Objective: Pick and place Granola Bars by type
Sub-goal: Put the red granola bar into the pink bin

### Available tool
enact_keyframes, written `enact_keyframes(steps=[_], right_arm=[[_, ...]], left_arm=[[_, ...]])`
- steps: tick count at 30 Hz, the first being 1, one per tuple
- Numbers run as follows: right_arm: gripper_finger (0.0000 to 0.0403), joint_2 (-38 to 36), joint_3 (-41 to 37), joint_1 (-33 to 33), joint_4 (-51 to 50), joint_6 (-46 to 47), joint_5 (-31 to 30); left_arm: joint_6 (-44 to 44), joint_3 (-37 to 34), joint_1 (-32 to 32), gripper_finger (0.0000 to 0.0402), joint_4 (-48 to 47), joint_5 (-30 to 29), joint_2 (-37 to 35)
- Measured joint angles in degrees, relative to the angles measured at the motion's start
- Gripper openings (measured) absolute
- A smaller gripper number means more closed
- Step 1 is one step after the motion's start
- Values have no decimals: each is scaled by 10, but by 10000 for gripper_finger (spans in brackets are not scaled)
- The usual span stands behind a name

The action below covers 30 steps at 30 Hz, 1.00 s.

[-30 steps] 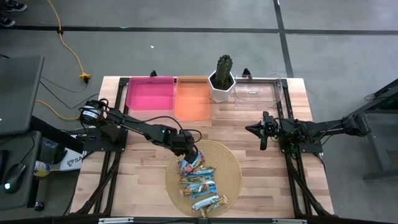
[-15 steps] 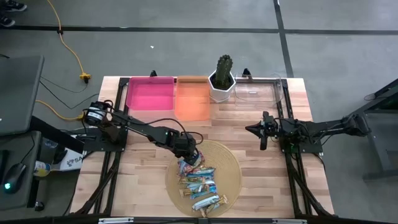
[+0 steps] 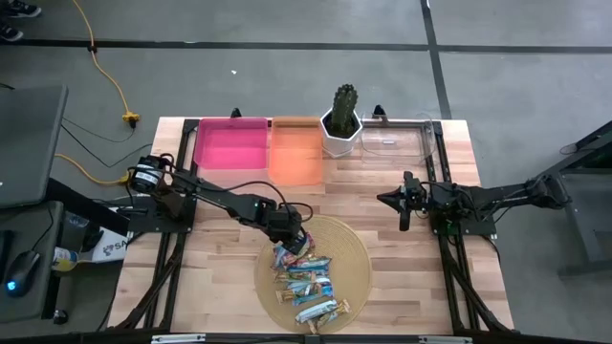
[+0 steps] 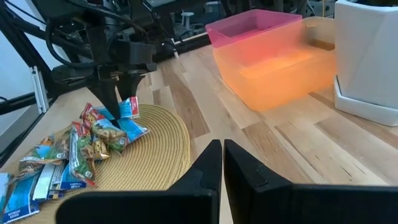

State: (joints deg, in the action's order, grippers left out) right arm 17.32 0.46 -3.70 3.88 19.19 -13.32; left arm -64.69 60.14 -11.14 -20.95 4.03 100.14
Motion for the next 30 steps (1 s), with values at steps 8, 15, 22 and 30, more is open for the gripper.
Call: enact_keyframes(steps=[8, 15, 22, 30], right_arm=[[0, 0, 0, 0, 1, 0, 0], [0, 0, 0, 0, 2, 0, 0], [0, 0, 0, 0, 2, 0, 0], [0, 0, 0, 0, 0, -1, 0]], left_arm=[[4, 0, 0, 90, 2, 4, 0], [12, 0, 0, 68, 3, 17, -3], [35, 0, 14, 65, 2, 60, -4], [73, 0, 48, 65, -15, 62, -77]])
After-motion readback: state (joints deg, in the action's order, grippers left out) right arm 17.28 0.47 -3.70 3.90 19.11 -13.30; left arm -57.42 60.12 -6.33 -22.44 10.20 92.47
